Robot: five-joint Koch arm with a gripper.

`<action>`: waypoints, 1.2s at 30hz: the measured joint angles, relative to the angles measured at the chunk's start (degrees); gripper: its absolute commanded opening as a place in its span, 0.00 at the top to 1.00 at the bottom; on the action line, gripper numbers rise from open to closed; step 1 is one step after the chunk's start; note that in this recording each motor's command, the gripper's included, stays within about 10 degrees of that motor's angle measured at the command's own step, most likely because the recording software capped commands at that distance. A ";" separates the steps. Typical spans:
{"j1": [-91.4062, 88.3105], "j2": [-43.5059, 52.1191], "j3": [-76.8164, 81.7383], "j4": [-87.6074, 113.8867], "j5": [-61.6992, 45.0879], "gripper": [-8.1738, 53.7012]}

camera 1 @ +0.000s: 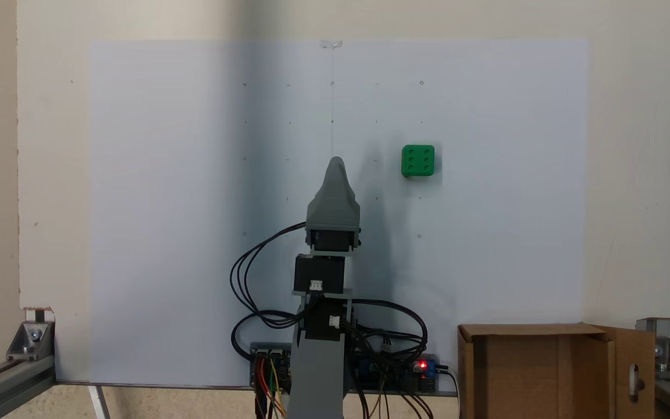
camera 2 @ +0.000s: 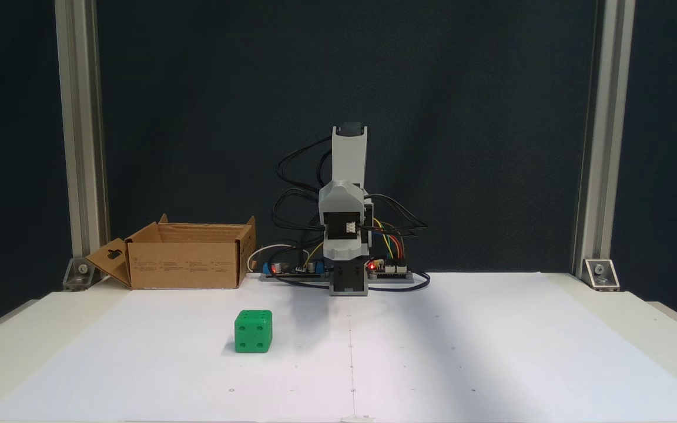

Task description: Grasp a green dice and put it in the bin.

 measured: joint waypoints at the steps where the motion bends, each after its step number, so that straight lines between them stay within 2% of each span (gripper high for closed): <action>1: -1.14 0.00 0.00 -1.23 0.00 0.14; 16: 1.23 0.00 0.00 -29.09 0.00 0.14; 24: 0.44 0.00 0.00 -29.18 -1.23 0.15; 27: 0.44 0.00 0.00 -20.57 -1.23 0.15; 28: 1.05 0.00 0.00 -6.94 -2.11 0.15; 31: 1.14 0.00 -2.02 -3.52 -2.46 0.14; 36: 1.14 0.00 -20.13 17.93 -2.46 0.15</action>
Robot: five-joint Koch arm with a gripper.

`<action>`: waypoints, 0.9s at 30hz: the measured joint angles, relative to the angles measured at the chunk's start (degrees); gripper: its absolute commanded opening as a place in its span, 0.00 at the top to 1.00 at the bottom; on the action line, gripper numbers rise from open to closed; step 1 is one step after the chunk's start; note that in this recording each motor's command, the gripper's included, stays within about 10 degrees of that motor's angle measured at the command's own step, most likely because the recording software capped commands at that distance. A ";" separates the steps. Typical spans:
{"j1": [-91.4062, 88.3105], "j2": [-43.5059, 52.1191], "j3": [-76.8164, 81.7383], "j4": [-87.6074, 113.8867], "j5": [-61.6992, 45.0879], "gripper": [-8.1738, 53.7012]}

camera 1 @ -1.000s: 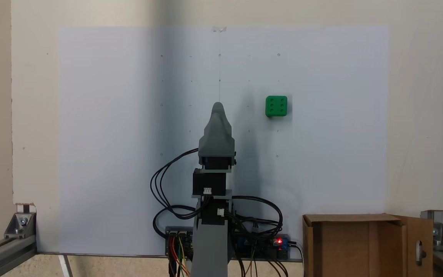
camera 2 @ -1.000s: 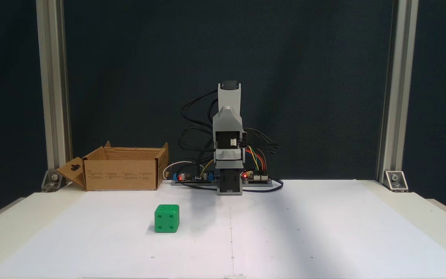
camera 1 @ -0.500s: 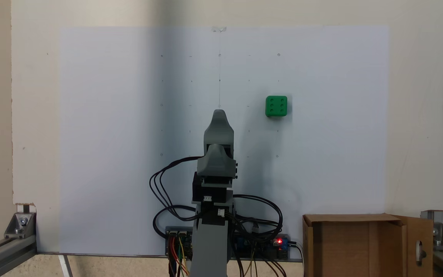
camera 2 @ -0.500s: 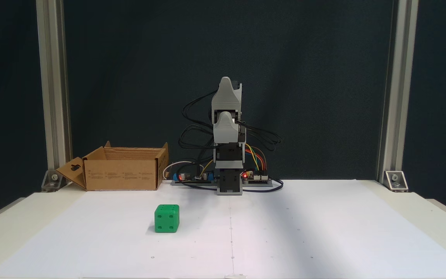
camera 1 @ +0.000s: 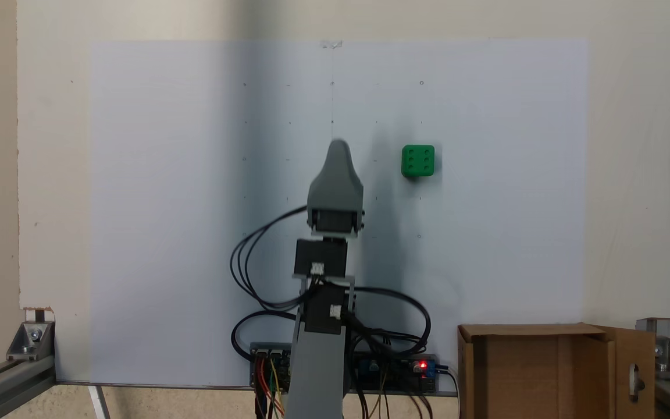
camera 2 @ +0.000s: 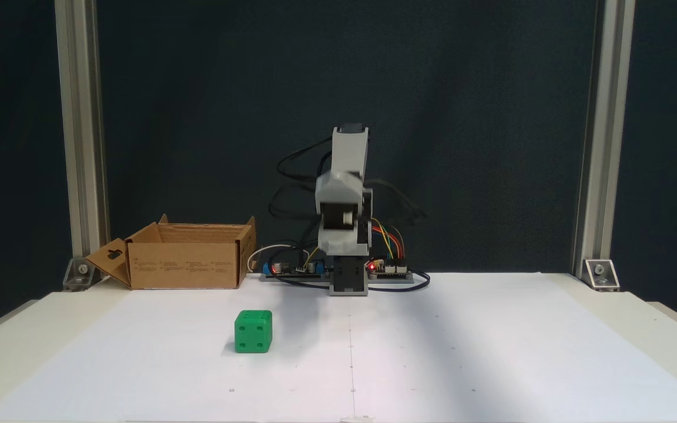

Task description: Grasp a green dice and put it in the bin.

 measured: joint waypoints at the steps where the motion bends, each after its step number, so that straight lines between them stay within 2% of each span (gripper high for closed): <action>1: -0.09 0.00 -2.46 2.99 0.00 0.15; 9: -0.53 0.00 -16.26 31.29 0.00 0.16; 15: -0.97 0.00 -30.67 55.72 0.00 0.10; 21: 0.09 0.00 -30.76 73.39 0.00 0.10; 24: 0.62 -0.44 -36.65 84.99 0.00 0.10; 27: 7.38 -4.22 -43.77 94.31 -6.06 0.10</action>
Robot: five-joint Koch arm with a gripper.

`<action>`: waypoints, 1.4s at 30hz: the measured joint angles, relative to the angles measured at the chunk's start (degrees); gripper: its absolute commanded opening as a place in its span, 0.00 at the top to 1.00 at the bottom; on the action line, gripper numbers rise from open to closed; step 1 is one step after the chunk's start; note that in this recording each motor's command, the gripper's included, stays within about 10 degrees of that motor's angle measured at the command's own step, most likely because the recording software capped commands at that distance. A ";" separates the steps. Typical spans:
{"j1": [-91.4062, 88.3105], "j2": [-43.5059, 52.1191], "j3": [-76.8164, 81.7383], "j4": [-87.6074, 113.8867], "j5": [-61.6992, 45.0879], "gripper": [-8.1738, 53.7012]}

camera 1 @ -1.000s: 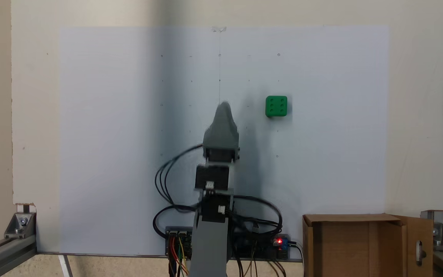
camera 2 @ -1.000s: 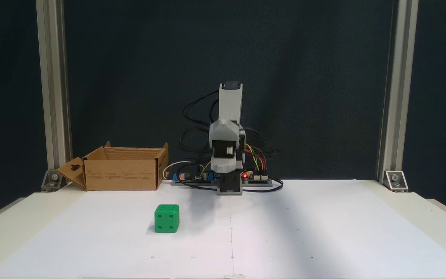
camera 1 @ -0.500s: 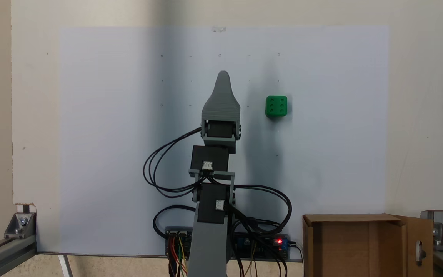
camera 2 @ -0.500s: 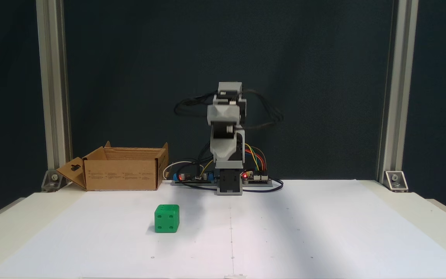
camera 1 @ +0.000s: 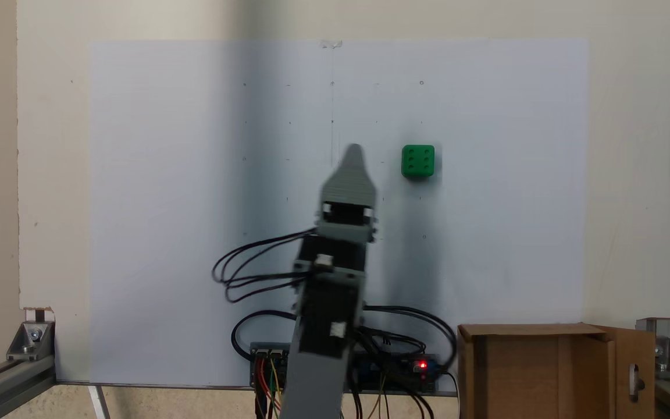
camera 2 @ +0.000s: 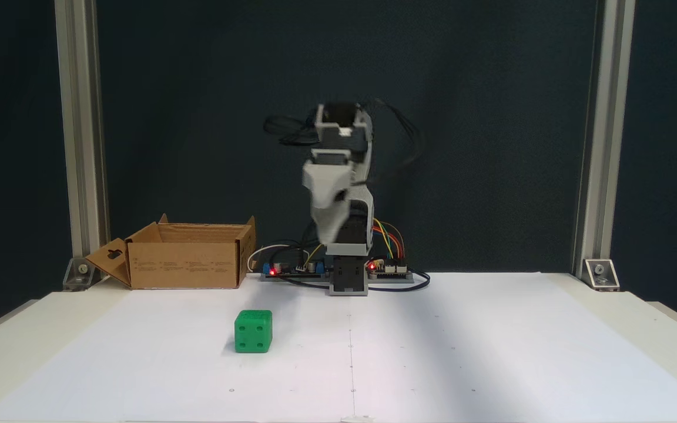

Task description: Grasp a green dice and put it in the bin.

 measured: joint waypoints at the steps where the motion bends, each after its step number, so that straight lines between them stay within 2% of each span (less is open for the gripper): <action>1: 2.72 -1.85 -1.49 2.64 -2.02 0.10; 7: 14.33 -11.16 -7.82 20.92 -14.33 0.10; 12: 15.64 -13.62 -14.85 30.32 -19.78 0.10; 19: 15.73 -16.61 -24.26 33.05 -20.48 0.10; 33: 15.73 -28.39 -25.66 30.15 -21.18 0.10; 42: 16.70 -30.59 -25.66 23.91 -21.18 0.10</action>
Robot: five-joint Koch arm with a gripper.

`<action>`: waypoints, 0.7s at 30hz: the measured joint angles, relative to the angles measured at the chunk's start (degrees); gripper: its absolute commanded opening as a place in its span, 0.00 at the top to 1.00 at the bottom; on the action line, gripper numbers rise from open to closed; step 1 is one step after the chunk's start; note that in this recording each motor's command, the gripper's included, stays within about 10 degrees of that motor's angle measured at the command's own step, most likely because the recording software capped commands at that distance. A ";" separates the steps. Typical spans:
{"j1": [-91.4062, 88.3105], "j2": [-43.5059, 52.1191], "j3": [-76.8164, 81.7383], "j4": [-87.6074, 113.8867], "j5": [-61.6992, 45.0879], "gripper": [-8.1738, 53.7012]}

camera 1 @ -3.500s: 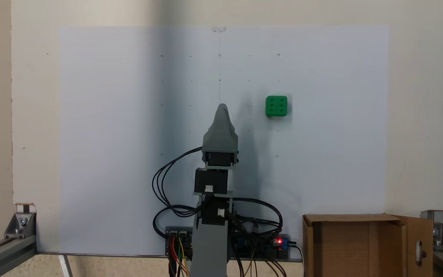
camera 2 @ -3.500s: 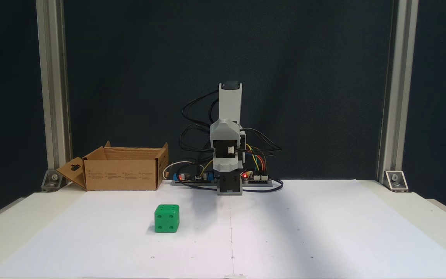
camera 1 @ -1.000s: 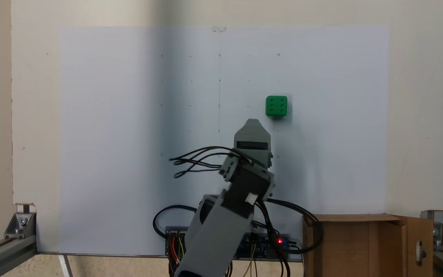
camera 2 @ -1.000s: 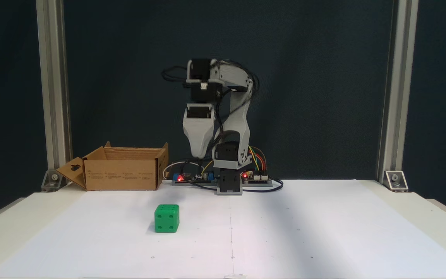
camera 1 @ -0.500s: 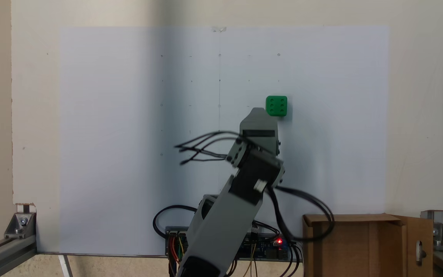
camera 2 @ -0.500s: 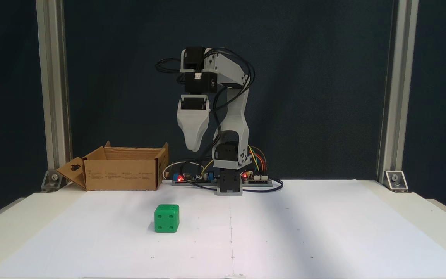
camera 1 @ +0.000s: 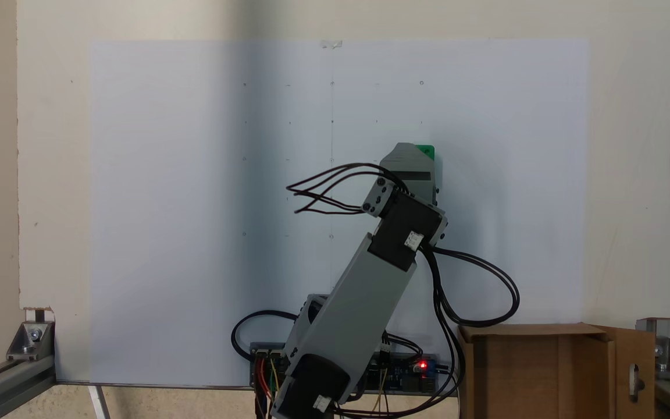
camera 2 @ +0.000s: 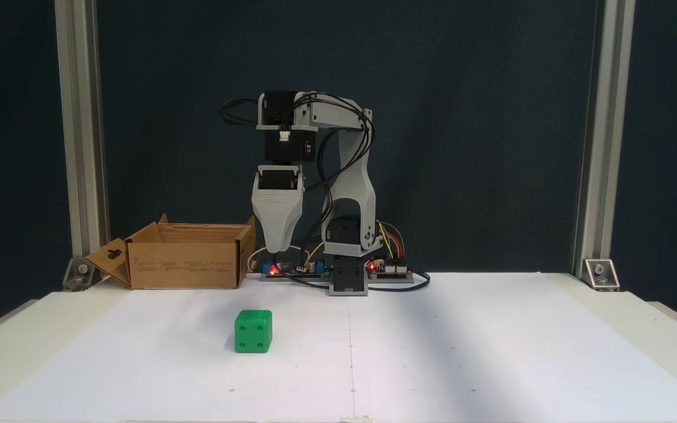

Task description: Grasp a green dice and put it in the bin.

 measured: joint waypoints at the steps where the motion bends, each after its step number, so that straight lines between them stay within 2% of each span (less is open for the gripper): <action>1: 0.00 0.00 0.00 -0.35 0.00 0.10; 13: 0.00 0.00 -4.75 -0.35 0.00 0.10; 21: 0.00 -4.31 -8.79 -0.44 0.00 0.11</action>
